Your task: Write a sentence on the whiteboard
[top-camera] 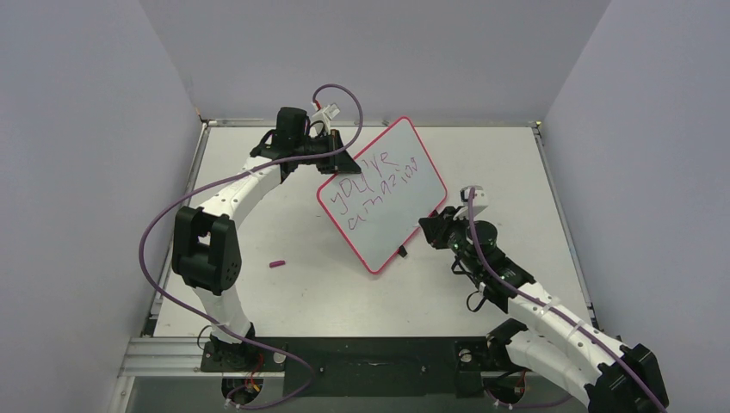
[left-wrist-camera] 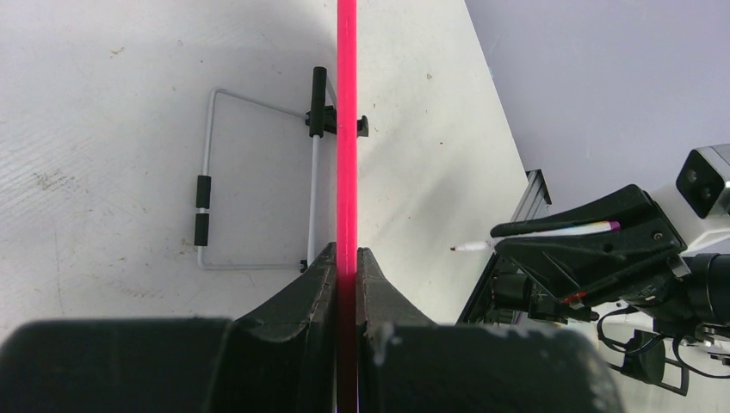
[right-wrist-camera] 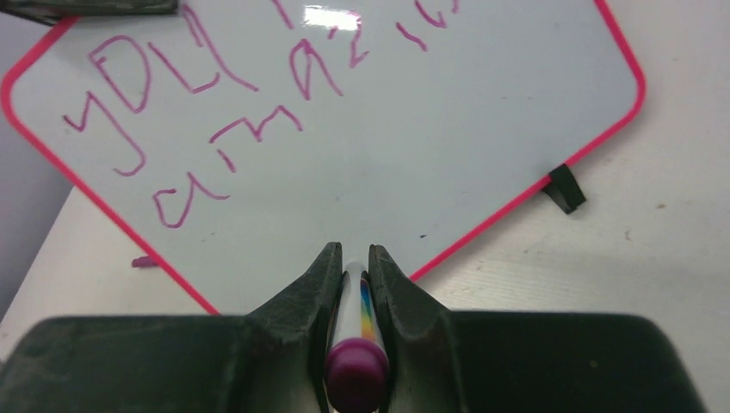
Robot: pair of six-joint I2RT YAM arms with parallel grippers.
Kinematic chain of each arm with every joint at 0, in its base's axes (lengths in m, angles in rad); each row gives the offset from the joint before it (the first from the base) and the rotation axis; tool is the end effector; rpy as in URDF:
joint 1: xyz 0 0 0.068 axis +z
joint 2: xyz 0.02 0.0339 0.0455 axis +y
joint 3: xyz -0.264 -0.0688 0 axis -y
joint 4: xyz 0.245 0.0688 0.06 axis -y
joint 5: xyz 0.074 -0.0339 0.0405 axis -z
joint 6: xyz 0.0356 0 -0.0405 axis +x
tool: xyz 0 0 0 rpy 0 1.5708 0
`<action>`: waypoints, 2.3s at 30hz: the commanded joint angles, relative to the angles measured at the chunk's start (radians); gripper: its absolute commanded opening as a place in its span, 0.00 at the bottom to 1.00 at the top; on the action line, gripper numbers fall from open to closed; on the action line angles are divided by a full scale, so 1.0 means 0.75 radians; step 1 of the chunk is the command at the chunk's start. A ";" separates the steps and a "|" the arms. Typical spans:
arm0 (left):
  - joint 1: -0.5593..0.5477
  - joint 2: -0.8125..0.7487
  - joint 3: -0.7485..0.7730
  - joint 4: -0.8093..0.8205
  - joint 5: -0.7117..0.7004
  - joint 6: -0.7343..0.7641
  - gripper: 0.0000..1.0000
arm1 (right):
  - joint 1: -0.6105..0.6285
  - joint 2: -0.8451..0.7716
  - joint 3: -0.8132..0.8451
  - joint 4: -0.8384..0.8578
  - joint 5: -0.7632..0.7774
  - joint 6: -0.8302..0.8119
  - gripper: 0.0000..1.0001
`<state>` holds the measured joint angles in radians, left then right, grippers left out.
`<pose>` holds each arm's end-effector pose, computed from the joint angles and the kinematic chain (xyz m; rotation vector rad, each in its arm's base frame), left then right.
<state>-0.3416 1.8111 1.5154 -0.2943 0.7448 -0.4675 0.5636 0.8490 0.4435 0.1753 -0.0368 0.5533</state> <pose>0.3857 -0.1627 0.3002 0.3205 2.2311 -1.2561 0.1693 0.1085 0.2451 -0.0371 1.8790 0.8187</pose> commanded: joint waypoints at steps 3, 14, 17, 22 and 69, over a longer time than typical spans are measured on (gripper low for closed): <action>-0.004 -0.113 0.012 0.096 0.085 -0.014 0.00 | 0.000 -0.017 0.077 -0.086 0.214 -0.034 0.00; -0.005 -0.129 0.001 0.096 0.084 -0.014 0.00 | 0.019 0.048 0.045 0.089 -0.022 0.006 0.00; -0.005 -0.132 -0.005 0.099 0.084 -0.016 0.00 | 0.047 0.064 0.050 0.108 -0.050 0.002 0.00; -0.003 -0.129 -0.006 0.104 0.085 -0.014 0.00 | 0.099 0.111 0.065 0.152 -0.077 -0.013 0.00; 0.010 -0.121 -0.030 0.127 0.084 -0.017 0.00 | 0.419 0.606 0.326 0.339 -0.004 -0.073 0.00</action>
<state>-0.3367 1.7954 1.4868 -0.2790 0.7456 -0.4675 0.8669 1.2858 0.6415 0.3653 -0.0563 0.5140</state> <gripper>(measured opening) 0.040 0.107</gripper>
